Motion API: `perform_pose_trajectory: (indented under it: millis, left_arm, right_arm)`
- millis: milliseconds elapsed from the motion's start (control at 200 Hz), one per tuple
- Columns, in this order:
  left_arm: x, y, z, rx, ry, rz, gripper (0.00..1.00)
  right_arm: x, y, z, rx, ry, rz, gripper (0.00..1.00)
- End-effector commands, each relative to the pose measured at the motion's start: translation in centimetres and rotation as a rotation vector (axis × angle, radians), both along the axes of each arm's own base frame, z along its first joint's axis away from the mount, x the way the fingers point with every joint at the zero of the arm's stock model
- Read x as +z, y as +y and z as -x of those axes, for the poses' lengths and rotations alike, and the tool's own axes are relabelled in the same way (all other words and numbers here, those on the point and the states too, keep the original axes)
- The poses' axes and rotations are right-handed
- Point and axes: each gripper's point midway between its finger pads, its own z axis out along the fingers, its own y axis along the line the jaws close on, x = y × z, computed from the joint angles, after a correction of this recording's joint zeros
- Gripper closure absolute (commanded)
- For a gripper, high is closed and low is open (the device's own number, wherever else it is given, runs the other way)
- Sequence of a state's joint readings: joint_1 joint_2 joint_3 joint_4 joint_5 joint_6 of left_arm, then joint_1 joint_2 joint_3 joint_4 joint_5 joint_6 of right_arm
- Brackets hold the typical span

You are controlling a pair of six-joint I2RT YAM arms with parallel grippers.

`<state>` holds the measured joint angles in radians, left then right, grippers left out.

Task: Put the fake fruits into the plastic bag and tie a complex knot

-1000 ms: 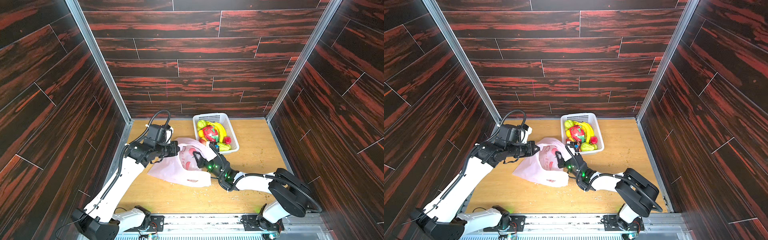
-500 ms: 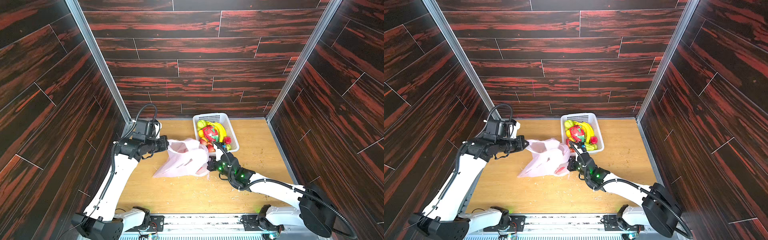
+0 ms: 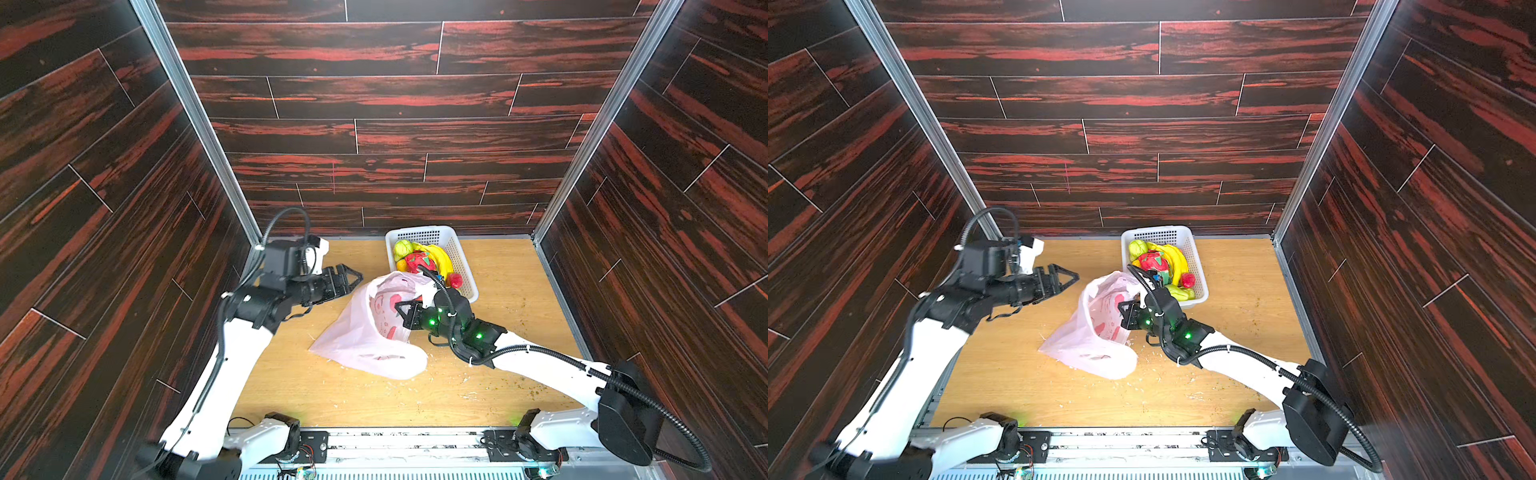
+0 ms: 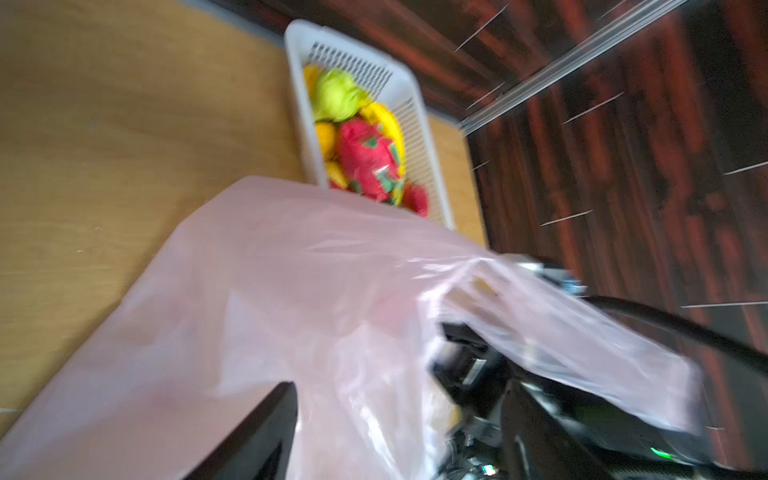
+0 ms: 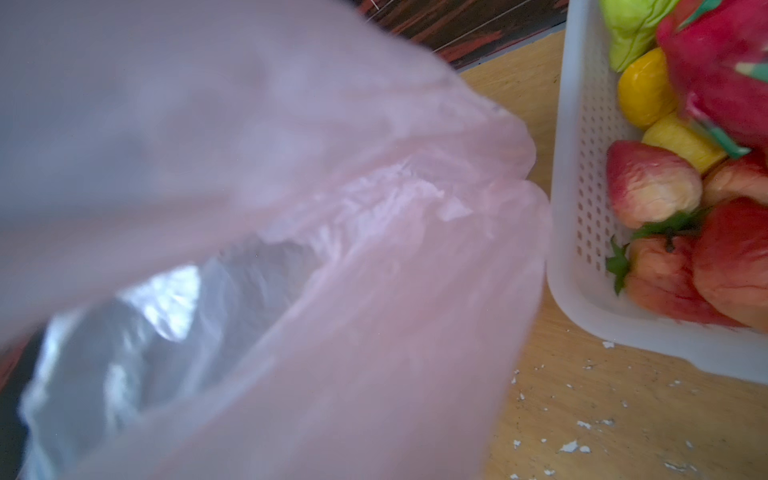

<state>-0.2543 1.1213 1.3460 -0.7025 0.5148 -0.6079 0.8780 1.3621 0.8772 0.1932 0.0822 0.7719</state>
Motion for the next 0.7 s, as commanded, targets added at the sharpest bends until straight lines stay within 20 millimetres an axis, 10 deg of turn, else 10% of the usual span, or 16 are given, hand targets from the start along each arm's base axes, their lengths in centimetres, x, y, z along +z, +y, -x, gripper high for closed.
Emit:
perform_pose_trajectory:
  millis: [0, 316, 691]
  left_arm:
    - [1.7, 0.7, 1.4, 0.051, -0.009, 0.052, 0.19]
    - [-4.9, -1.8, 6.5, 0.011, 0.047, 0.058, 0.15]
    - [-7.9, -8.0, 7.7, -0.055, -0.040, 0.081, 0.08]
  right_arm:
    - [0.5, 0.8, 0.2, 0.012, 0.017, -0.023, 1.00]
    - [1.1, 1.4, 0.4, 0.032, -0.001, -0.031, 1.00]
    - [1.3, 2.1, 0.9, 0.058, -0.004, -0.034, 1.00]
